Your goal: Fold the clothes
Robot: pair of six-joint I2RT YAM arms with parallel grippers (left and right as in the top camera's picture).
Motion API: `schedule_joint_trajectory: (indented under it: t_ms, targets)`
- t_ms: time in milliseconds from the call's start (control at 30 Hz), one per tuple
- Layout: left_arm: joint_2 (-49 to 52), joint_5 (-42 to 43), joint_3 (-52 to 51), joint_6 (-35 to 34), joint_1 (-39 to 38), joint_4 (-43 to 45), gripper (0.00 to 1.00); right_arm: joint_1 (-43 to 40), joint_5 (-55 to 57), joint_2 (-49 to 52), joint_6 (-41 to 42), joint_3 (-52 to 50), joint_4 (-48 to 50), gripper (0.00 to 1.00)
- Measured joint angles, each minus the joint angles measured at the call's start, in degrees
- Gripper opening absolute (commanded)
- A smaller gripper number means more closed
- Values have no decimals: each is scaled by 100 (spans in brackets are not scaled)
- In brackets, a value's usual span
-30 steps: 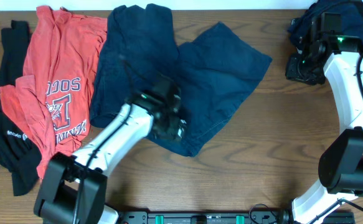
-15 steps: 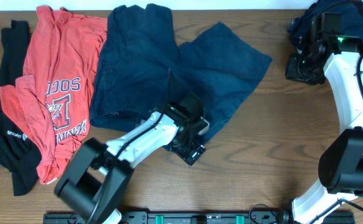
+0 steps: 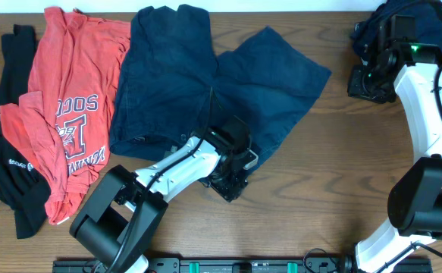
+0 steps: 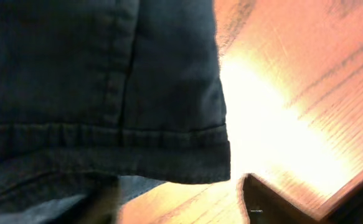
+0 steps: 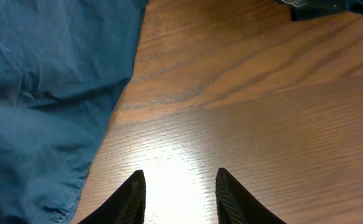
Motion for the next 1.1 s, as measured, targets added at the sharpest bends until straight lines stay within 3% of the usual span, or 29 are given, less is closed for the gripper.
schedule_joint_trajectory:
  t_ms: [133,200,233,300,567,767,900,933,1000,1067,1100]
  targets:
    - [0,-92,0,-240,2,42,38,0,-35,0,0,0,52,35]
    - [0,-118,0,-369,2,57,27,0,-70,0,0,0,81,35]
    - [0,-140,0,-422,-2,76,13,0,-90,0,0,0,94,35]
    - [0,-186,0,-516,-2,105,6,0,-114,0,0,0,103,35]
    - [2,-291,81,-697,-2,-295,6,0,-129,0,-7,0,129,35]
    - [-44,-317,127,-1392,-9,-1001,6,0,-131,0,-94,0,138,36]
    - [-160,-319,127,-1827,-164,-883,6,0,-131,0,-107,0,240,38]
    - [-195,-317,127,-1875,-243,-713,22,0,-131,0,-107,0,267,38]
    - [-234,-317,138,-1941,-415,-348,65,0,-133,0,-107,0,297,39]
    - [-243,-317,151,-1906,-540,-168,85,0,-133,0,-109,0,302,39]
    - [-243,-319,168,-1834,-601,-125,87,0,-133,0,-111,0,299,40]
